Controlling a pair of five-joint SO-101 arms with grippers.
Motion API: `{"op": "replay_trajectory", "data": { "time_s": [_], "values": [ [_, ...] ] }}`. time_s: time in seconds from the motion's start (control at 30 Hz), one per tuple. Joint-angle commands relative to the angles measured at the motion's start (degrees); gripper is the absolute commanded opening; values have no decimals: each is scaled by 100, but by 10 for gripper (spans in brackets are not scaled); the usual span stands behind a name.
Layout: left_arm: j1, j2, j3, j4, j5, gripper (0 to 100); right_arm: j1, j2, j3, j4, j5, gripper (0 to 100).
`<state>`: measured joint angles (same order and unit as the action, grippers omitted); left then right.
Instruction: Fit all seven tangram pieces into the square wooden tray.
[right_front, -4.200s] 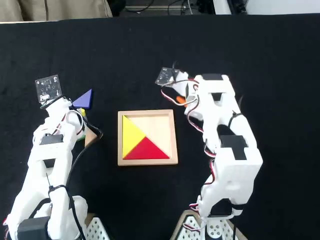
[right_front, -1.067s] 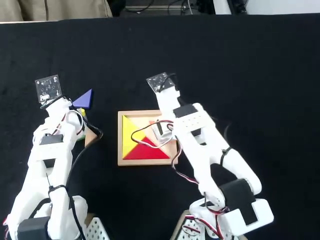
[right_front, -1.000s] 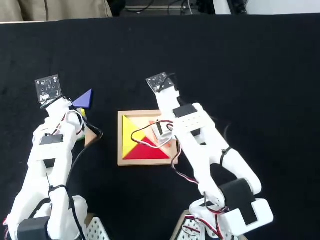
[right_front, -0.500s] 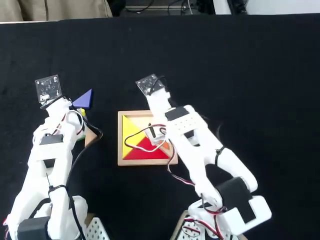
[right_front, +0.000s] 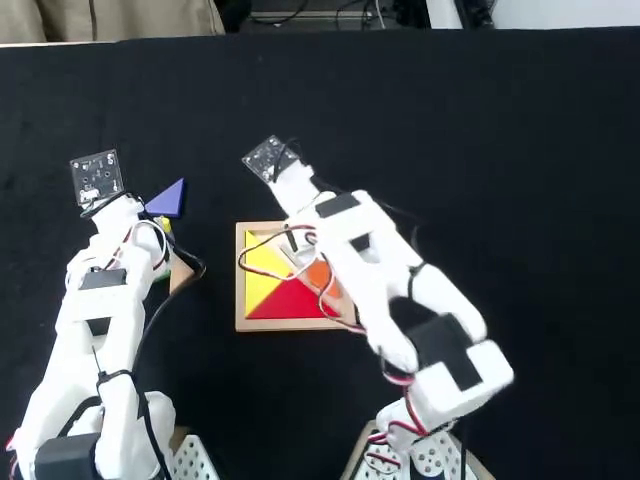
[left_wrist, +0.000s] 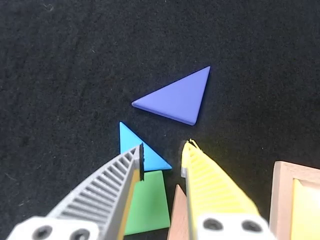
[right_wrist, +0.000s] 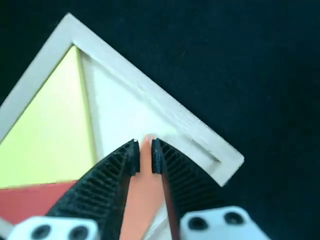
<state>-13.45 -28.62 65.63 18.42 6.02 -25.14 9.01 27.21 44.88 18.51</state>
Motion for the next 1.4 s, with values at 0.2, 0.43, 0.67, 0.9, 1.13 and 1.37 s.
{"op": "replay_trajectory", "data": {
  "time_s": [0.2,0.43,0.67,0.9,1.13,1.37],
  "values": [
    [-31,-105,-48,-70,-35,145,-62,145,-171,-26,70,51],
    [-31,-105,-48,-70,-35,145,132,-330,338,273,79,50],
    [-31,-105,-48,-88,-35,145,281,-1270,1402,-299,79,49],
    [-31,-105,-48,-79,-35,145,281,-1622,1763,-448,79,49],
    [-40,-105,-22,-70,-35,145,290,-1657,1763,-440,79,53],
    [-57,-105,13,-97,-35,145,422,-1631,1763,-457,79,54]
  ]
}}
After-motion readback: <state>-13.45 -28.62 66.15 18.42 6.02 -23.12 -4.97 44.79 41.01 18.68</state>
